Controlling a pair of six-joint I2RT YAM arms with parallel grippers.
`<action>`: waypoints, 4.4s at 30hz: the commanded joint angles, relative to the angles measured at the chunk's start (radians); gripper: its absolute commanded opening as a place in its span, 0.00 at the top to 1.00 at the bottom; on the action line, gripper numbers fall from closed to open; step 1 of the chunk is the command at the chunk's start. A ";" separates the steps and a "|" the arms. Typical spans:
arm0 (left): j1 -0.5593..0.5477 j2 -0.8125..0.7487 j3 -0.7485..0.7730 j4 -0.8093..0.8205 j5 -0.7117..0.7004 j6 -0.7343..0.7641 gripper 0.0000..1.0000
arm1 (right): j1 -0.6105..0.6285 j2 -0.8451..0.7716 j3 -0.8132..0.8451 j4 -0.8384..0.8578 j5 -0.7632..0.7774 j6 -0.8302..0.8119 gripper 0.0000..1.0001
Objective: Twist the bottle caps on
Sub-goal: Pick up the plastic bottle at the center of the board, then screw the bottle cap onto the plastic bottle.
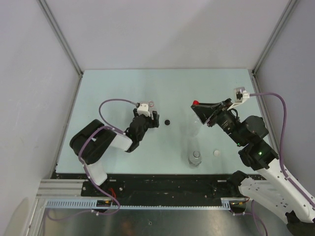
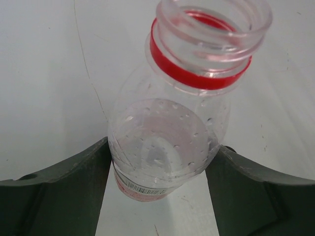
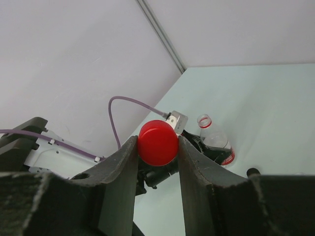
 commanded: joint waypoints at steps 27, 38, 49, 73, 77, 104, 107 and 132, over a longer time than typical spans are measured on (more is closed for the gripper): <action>0.007 -0.358 0.169 -0.270 0.201 0.348 0.46 | -0.004 -0.058 0.039 -0.093 0.077 -0.032 0.60; 0.008 -0.668 0.302 -0.509 0.873 0.820 0.43 | -0.005 -0.054 0.046 -0.131 0.076 -0.039 0.61; 0.008 -0.525 0.552 -1.062 0.882 1.064 0.42 | 0.033 0.101 0.148 -0.115 0.097 -0.104 0.64; -0.021 -0.593 0.469 -1.363 1.000 0.885 0.42 | 0.243 0.272 0.343 -0.502 -0.246 -0.584 0.66; -0.033 -0.600 0.442 -1.405 1.032 0.869 0.43 | 0.272 0.305 0.360 -0.512 -0.210 -0.608 0.66; -0.064 -0.596 0.386 -1.636 1.244 0.902 0.43 | 0.296 0.387 0.378 -0.598 -0.376 -0.685 0.66; -0.064 -0.587 0.386 -1.644 1.243 0.913 0.43 | 0.298 0.379 0.378 -0.616 -0.407 -0.692 0.66; -0.064 -0.568 0.396 -1.692 1.284 0.978 0.45 | 0.348 0.397 0.405 -0.716 -0.450 -0.723 0.65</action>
